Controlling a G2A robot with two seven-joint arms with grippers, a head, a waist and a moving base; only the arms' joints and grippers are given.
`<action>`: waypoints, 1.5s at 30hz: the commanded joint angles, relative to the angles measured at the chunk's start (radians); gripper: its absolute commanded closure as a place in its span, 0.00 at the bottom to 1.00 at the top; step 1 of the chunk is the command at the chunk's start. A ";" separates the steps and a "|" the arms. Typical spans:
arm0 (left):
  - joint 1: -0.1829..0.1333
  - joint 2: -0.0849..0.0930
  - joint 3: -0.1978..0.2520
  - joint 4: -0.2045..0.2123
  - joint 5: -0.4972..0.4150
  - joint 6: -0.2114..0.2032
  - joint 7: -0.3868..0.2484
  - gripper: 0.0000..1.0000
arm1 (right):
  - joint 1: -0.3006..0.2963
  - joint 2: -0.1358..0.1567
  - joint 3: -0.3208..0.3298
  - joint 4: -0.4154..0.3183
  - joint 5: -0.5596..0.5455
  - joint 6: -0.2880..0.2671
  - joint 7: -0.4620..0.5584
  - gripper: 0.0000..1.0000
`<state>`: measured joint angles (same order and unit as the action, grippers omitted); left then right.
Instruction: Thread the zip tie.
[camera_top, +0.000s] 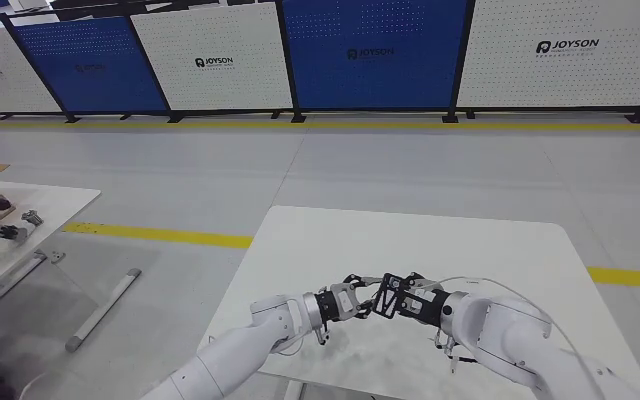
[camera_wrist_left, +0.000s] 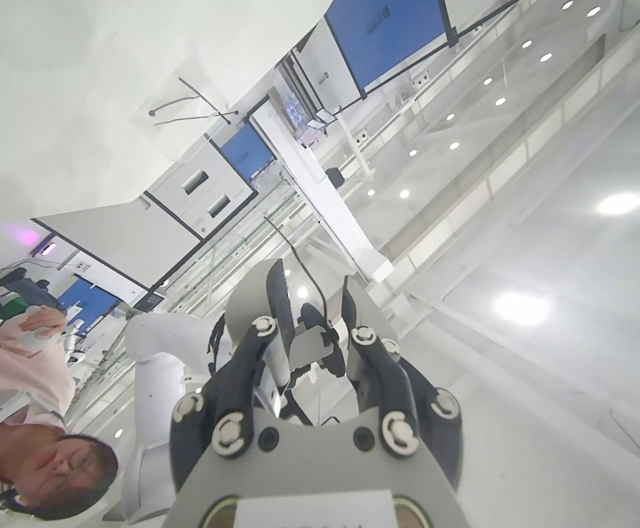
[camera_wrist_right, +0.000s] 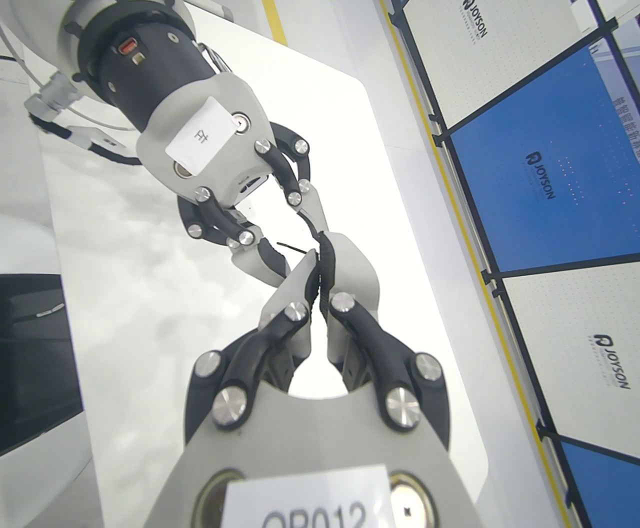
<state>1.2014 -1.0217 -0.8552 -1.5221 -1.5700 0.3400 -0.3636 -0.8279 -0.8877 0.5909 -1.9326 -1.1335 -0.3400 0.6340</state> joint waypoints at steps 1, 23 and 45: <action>0.000 -0.003 -0.001 0.002 0.000 0.000 -0.001 0.78 | 0.000 0.000 0.000 0.000 0.000 0.000 0.000 1.00; -0.003 -0.021 -0.001 0.021 0.000 0.000 -0.001 1.00 | -0.025 -0.001 0.016 0.005 0.009 0.000 -0.008 0.22; 0.077 -0.004 -0.061 -0.068 0.204 -0.195 0.139 1.00 | -0.206 0.053 0.273 -0.003 0.296 0.000 -0.116 0.00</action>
<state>1.2657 -1.0265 -0.9185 -1.5796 -1.4207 0.1732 -0.2437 -1.0170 -0.8385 0.8421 -1.9466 -0.9015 -0.3396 0.5066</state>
